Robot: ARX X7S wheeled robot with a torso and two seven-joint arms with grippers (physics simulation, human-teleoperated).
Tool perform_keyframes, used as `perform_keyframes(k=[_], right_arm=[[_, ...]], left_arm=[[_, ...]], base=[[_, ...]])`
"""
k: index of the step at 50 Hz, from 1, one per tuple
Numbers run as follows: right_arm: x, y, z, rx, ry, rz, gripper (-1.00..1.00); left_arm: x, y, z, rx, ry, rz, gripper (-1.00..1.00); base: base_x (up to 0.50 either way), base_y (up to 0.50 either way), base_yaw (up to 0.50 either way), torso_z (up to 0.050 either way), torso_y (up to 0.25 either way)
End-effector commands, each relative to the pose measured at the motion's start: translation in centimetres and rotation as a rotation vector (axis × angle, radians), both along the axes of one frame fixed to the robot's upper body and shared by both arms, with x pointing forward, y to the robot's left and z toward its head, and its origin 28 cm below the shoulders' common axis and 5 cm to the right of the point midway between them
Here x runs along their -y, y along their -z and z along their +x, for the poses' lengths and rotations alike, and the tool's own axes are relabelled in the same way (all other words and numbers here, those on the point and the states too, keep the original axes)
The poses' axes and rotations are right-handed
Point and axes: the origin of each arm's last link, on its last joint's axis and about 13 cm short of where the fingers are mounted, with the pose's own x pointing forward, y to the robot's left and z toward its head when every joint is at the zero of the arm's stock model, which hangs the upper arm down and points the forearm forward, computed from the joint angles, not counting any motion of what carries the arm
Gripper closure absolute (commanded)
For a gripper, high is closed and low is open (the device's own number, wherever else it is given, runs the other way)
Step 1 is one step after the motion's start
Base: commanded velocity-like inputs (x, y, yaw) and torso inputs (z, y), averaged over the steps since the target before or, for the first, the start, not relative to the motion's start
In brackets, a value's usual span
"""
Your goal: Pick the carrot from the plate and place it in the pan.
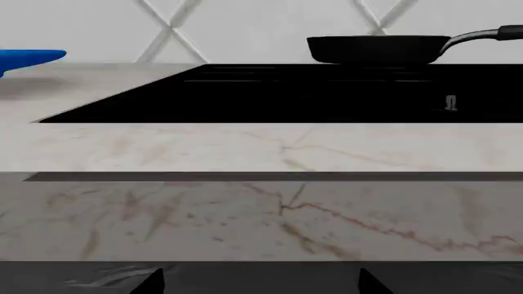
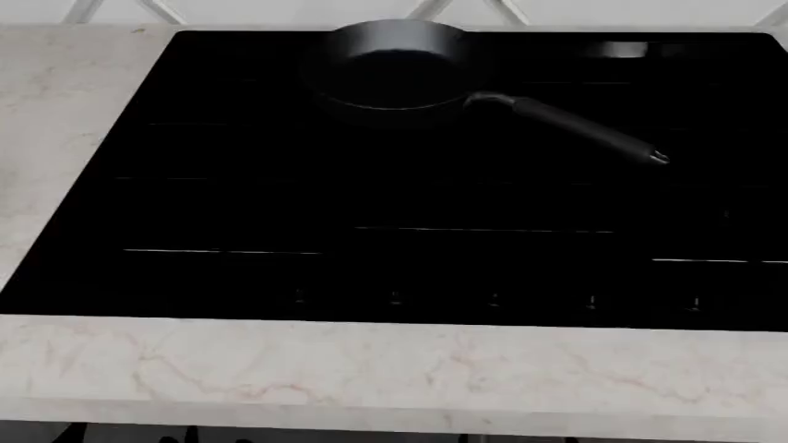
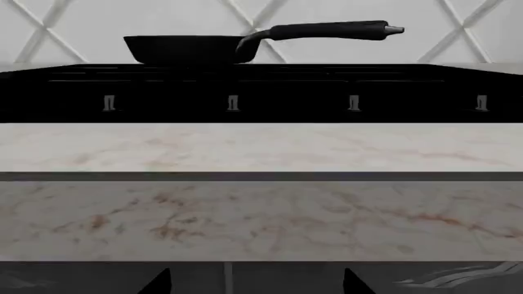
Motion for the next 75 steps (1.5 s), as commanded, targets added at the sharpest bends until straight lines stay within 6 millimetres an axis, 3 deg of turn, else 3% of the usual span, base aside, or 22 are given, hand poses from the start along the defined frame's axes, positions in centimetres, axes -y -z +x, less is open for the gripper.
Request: perform_keyframes(k=[1,45,75], right_arm=[[0.0,0.0,0.0,0.0,0.0,0.0,-1.0],[-0.4,-0.9,-0.1,0.025,-0.005,-0.004,-1.0],[-0.3,-1.0,-0.3,0.031,0.0,0.005,-1.0]], left_arm=[[0.0,0.0,0.0,0.0,0.0,0.0,-1.0],[0.1,-0.4,-0.2,0.024,0.026,-0.057,-1.0],[0.3,-0.7,-0.3,0.021,0.041,-0.06,-1.0]], base=[[0.0,0.0,0.0,0.0,0.0],[-0.12,0.0,0.0,0.0,0.0],[0.0,0.0,0.0,0.05,0.0]])
